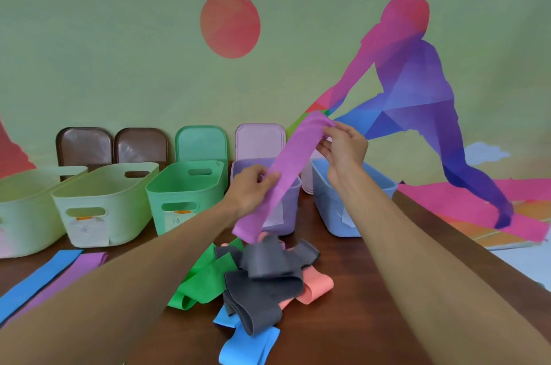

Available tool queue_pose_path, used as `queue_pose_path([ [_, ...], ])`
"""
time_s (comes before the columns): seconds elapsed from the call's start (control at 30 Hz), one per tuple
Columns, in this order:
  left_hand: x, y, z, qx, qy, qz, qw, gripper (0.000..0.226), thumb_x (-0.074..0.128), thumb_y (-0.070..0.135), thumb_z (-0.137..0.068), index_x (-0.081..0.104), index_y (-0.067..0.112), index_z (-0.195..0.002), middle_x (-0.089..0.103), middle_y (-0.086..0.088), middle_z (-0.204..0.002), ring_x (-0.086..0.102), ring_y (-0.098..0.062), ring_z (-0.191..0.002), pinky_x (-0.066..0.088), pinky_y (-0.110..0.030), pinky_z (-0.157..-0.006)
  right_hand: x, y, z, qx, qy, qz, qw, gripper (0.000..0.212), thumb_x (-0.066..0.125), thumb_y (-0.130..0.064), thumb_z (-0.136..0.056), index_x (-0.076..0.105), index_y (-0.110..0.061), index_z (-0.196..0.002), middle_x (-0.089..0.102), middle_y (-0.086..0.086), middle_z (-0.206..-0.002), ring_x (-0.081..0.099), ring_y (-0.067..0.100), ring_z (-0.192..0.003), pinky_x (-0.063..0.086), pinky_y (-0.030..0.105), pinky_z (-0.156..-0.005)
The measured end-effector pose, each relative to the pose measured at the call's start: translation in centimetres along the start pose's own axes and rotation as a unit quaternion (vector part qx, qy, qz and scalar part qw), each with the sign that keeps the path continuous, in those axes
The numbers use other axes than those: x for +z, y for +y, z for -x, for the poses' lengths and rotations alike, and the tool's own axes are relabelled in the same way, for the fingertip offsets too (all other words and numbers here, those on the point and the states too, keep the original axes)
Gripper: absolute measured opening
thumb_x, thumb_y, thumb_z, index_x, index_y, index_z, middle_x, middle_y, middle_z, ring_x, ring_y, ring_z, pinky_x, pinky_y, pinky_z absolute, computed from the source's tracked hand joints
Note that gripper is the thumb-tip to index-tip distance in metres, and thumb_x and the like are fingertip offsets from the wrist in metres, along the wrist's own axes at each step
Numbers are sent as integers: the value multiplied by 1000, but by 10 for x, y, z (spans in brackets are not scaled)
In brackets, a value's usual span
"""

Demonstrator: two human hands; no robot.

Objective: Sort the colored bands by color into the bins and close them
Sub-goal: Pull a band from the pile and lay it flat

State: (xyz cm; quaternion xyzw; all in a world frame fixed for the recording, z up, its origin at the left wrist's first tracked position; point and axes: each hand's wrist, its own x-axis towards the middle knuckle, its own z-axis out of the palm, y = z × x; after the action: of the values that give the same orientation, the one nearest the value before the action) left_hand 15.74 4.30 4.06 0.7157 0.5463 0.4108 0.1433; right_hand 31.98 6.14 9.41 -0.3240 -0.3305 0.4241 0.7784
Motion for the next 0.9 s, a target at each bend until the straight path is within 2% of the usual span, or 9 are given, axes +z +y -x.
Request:
queue_pose_path([
  [0.07, 2, -2, -1, -12, -22, -16, 1000, 32, 48, 35, -97, 57, 4, -93, 58, -8, -84, 50, -20, -74, 34, -30, -62, 3, 4, 1, -12, 13, -4, 1000, 18, 53, 7, -86, 61, -5, -96, 63, 8, -82, 63, 20, -67, 59, 27, -65],
  [0.17, -4, 2, -2, -19, -24, 25, 999, 16, 48, 22, -93, 54, 10, -101, 63, -8, -96, 55, -19, -80, 40, -30, -68, 3, 10, 1, -11, 31, -24, 999, 23, 53, 8, -85, 63, -5, -101, 65, 8, -86, 65, 22, -72, 59, 29, -69],
  [0.23, -13, 4, -2, -16, -36, 33, 999, 14, 49, 19, -91, 51, 13, -104, 61, -7, -98, 55, -17, -81, 41, -26, -65, 3, 12, 0, 0, 31, -24, 999, 27, 52, 9, -85, 66, -4, -103, 66, 9, -89, 66, 22, -76, 59, 30, -71],
  [0.33, -28, -4, -1, -19, -50, -33, 998, 19, 55, 24, -91, 57, 9, -103, 62, -7, -97, 56, -20, -82, 40, -28, -64, 6, 16, -2, 18, 31, -20, 999, 30, 51, 9, -85, 68, -6, -105, 66, 11, -93, 64, 21, -81, 58, 31, -76],
  [0.47, -46, -18, 6, -37, -37, -68, 996, 25, 57, 31, -92, 62, 6, -94, 63, -8, -94, 54, -19, -79, 38, -29, -64, 19, 28, 5, 39, 0, 5, 999, 28, 49, 6, -88, 65, -5, -108, 63, 9, -88, 59, 16, -73, 54, 27, -69],
  [0.57, -66, -26, 17, -37, -4, -76, 996, 22, 57, 30, -92, 61, 9, -94, 65, -9, -94, 55, -21, -80, 37, -30, -65, 28, 40, 13, 72, -31, -3, 997, 28, 44, 9, -90, 61, -3, -109, 62, 12, -89, 58, 16, -71, 54, 30, -74],
  [0.7, -97, -43, 35, -40, -1, -114, 993, 21, 56, 31, -92, 62, 11, -99, 66, -6, -99, 57, -20, -82, 39, -27, -69, 43, 52, 23, 120, -53, 41, 991, 39, 44, 15, -84, 59, -1, -116, 60, 8, -79, 54, 15, -67, 49, 23, -60],
  [0.77, -113, -52, 48, -42, -9, -125, 991, 23, 54, 30, -93, 63, 11, -103, 64, -1, -102, 59, -20, -86, 42, -28, -73, 52, 59, 32, 149, -78, 66, 983, 39, 43, 15, -83, 60, -6, -112, 59, 7, -79, 54, 14, -68, 46, 22, -60],
  [0.9, -142, -74, 71, -66, -4, -136, 988, 23, 53, 30, -95, 63, 11, -105, 63, -6, -102, 59, -21, -91, 45, -30, -76, 77, 80, 54, 208, -123, 92, 966, 23, 43, 9, -84, 57, -10, -85, 56, 5, -75, 54, 13, -66, 43, 21, -56],
])
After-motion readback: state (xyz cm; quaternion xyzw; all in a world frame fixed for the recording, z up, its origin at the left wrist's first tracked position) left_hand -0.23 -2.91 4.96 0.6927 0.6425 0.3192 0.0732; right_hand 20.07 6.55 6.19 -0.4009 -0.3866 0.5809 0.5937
